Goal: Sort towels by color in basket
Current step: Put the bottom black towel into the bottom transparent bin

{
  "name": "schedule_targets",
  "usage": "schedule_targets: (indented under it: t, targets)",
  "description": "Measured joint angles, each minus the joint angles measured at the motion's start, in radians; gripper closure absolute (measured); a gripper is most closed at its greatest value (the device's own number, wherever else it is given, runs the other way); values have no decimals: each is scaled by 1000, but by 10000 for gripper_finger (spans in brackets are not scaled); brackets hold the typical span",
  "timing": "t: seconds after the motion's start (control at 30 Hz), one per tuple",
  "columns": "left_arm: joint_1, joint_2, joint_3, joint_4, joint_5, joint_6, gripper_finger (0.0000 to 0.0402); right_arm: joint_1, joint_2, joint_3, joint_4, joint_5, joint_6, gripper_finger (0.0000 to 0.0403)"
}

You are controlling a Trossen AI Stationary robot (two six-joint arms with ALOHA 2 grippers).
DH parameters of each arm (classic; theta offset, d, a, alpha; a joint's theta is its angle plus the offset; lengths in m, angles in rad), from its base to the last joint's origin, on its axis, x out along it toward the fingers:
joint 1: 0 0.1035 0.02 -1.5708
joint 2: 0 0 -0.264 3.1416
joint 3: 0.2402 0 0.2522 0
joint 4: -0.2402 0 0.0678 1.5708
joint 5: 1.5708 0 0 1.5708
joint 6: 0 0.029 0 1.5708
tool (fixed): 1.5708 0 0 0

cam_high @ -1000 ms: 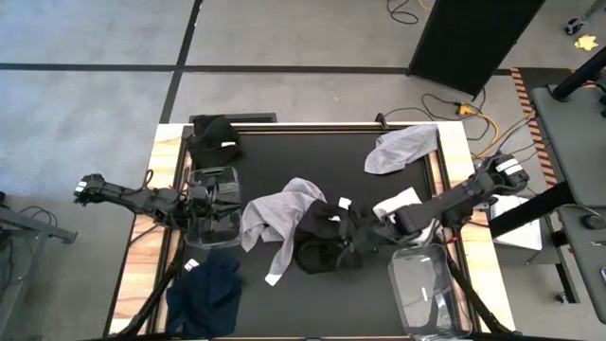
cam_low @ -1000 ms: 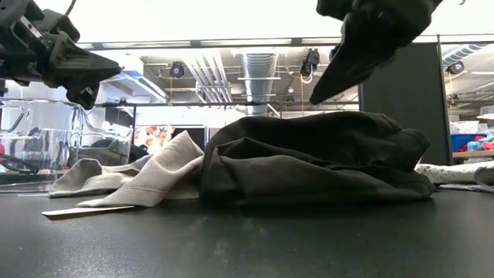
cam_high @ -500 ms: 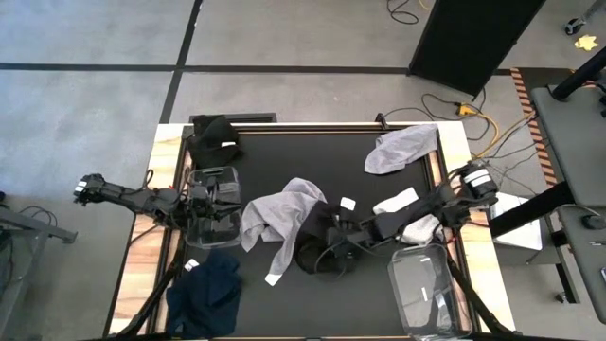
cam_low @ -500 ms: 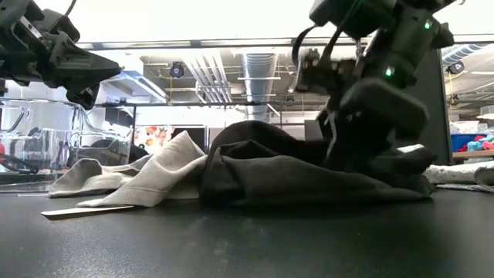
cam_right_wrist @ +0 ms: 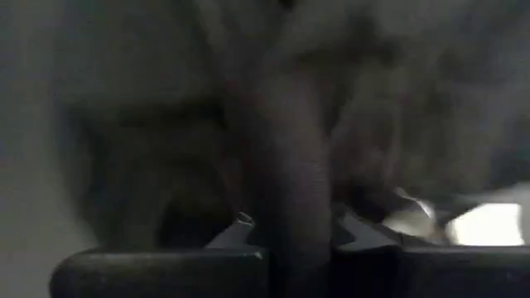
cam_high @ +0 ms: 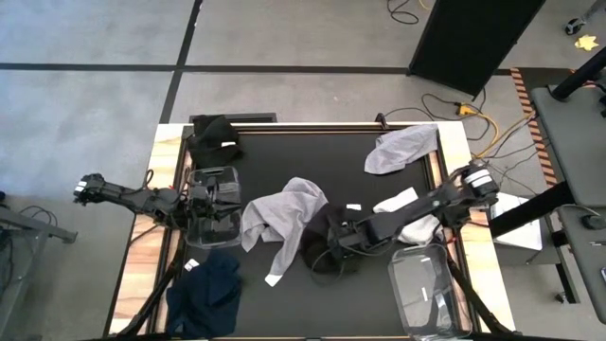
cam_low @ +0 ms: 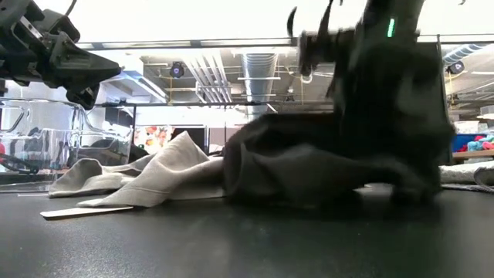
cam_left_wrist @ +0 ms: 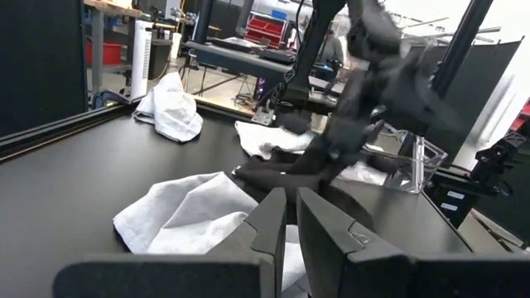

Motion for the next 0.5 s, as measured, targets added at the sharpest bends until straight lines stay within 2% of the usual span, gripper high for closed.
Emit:
schedule_targets:
  t: [0.3, 0.4, 0.5]
  targets:
    - [0, 2, 0, 0, 0, 0, 384, 200, -278, 234, -307, -66, 84, 392]
    - [0, 2, 0, -1, 0, 0, 384, 285, -371, 317, -423, -111, 261, 392]
    - [0, 2, 0, 0, 0, 0, 384, 391, -461, 384, -511, -106, 484, 391]
